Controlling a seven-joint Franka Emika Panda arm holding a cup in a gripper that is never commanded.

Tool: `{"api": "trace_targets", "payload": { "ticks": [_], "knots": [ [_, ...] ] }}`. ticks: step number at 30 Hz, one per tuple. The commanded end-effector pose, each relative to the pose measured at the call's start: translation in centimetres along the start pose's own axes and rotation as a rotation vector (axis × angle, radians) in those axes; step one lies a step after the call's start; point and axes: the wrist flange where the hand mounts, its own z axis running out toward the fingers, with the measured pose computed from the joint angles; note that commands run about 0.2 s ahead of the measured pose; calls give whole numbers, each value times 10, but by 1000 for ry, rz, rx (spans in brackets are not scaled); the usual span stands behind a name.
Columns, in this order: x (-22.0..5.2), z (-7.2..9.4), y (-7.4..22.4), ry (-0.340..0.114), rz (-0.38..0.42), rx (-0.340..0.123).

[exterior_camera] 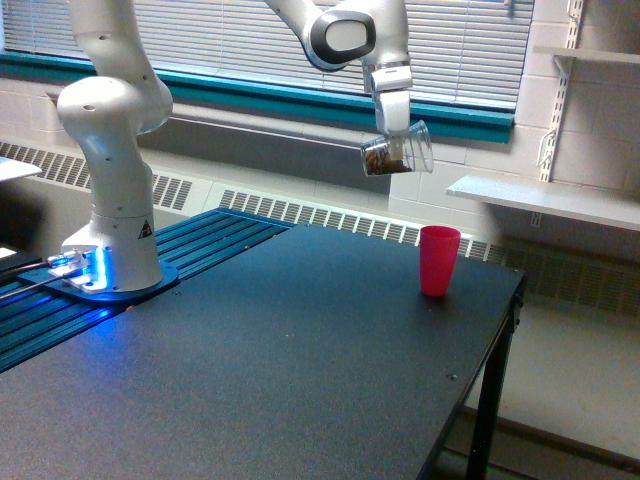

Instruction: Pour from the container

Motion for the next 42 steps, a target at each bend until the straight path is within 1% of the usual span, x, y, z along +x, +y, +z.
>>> {"api": "trace_targets", "payload": {
  "ticks": [1, 19, 35, 42],
  "knots": [
    [-6, 7, -6, -18, -32, 4],
    [-3, 32, -16, -78, -54, -16],
    [9, 53, -31, -132, -73, -62],
    [13, 56, -38, -145, -89, -79]
  ]
}}
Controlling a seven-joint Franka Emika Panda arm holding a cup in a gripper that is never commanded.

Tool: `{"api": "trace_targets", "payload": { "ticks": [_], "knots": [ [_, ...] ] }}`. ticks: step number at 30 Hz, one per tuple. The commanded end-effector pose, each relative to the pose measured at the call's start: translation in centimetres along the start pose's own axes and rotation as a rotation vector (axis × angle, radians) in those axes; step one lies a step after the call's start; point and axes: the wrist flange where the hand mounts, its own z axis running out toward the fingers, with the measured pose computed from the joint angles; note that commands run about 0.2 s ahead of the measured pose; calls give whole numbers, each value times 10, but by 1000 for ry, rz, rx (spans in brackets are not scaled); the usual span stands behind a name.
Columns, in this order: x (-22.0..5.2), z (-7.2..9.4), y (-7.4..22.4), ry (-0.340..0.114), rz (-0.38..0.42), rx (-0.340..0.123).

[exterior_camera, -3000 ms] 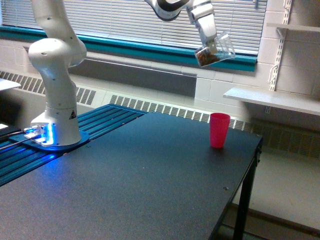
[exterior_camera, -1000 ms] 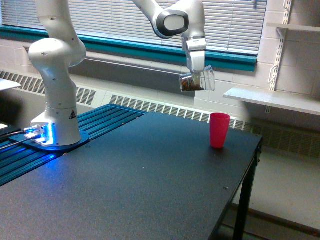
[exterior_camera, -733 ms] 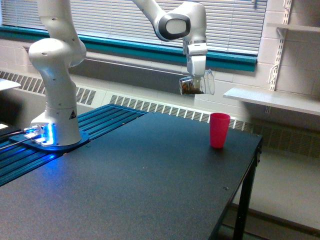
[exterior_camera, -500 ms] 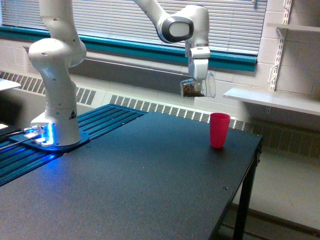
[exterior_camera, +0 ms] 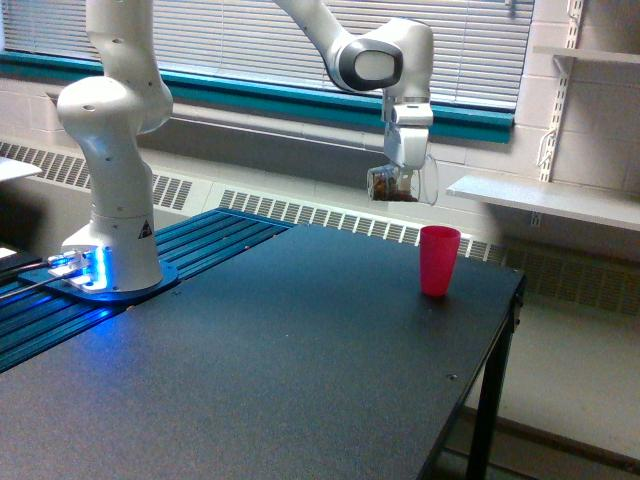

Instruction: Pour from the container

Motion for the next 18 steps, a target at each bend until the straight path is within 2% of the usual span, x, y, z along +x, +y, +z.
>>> {"api": "trace_targets", "payload": {
  "ticks": [1, 18],
  "knots": [
    [5, -3, -9, -3, -20, -14],
    [8, 7, -19, -38, -41, -44]
  ]
}}
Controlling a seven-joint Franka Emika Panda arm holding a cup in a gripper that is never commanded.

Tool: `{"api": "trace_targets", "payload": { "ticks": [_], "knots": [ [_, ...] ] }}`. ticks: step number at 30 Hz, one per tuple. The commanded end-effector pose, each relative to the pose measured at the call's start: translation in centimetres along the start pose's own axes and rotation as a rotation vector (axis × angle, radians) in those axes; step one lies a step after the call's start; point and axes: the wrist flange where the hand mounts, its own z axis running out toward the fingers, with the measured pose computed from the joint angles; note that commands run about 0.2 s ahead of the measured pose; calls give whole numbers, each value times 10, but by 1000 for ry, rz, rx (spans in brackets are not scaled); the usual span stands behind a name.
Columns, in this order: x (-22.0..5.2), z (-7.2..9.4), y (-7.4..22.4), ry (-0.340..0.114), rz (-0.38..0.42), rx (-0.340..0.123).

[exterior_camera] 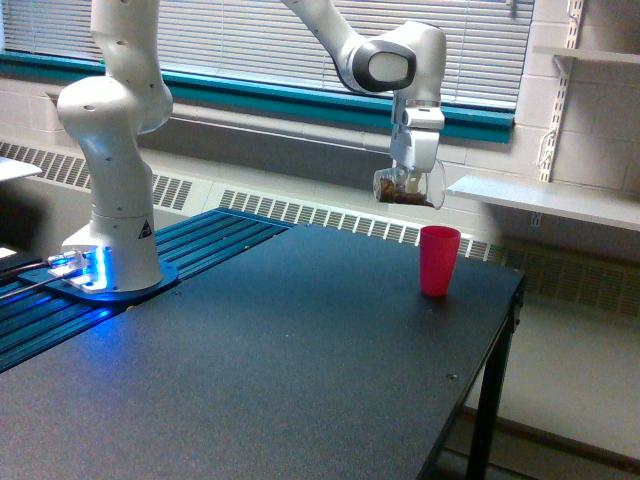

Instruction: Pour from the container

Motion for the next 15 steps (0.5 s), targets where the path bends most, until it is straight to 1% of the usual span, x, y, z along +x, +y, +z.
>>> {"api": "trace_targets", "payload": {
  "ticks": [1, 7, 15],
  "knots": [
    [-4, 2, -8, -12, -19, -9],
    [-5, 7, -9, -32, -22, -16],
    [-5, 11, -9, -44, -23, -24]
  ]
}}
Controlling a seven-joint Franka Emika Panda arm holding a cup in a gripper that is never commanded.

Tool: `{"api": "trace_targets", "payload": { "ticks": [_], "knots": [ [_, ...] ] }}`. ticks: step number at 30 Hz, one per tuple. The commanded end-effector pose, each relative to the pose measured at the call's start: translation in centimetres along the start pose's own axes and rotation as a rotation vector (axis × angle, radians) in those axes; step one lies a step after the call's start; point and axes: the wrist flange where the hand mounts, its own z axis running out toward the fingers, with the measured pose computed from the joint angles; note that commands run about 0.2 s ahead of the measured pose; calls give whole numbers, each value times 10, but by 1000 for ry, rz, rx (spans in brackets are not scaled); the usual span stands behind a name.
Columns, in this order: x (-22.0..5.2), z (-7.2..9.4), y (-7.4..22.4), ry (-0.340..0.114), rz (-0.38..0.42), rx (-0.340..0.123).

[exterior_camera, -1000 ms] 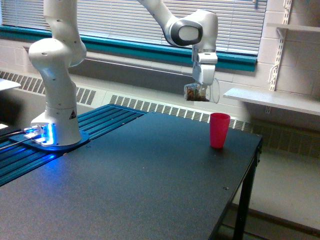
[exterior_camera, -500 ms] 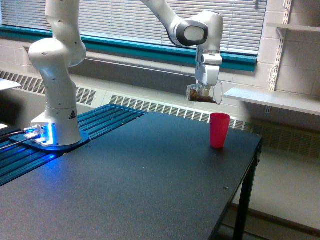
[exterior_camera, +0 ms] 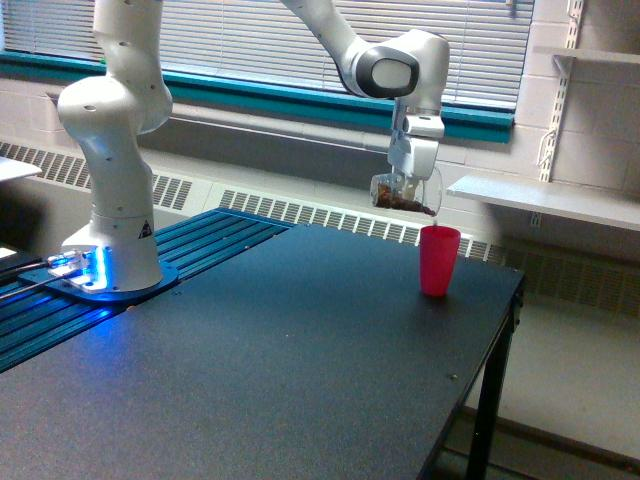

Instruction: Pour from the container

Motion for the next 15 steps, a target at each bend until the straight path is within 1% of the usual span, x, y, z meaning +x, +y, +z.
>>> {"api": "trace_targets", "payload": {
  "ticks": [1, 15],
  "knots": [
    [-1, -2, -5, -5, -15, 1],
    [1, 4, -8, -31, -17, -14]
  ]
}}
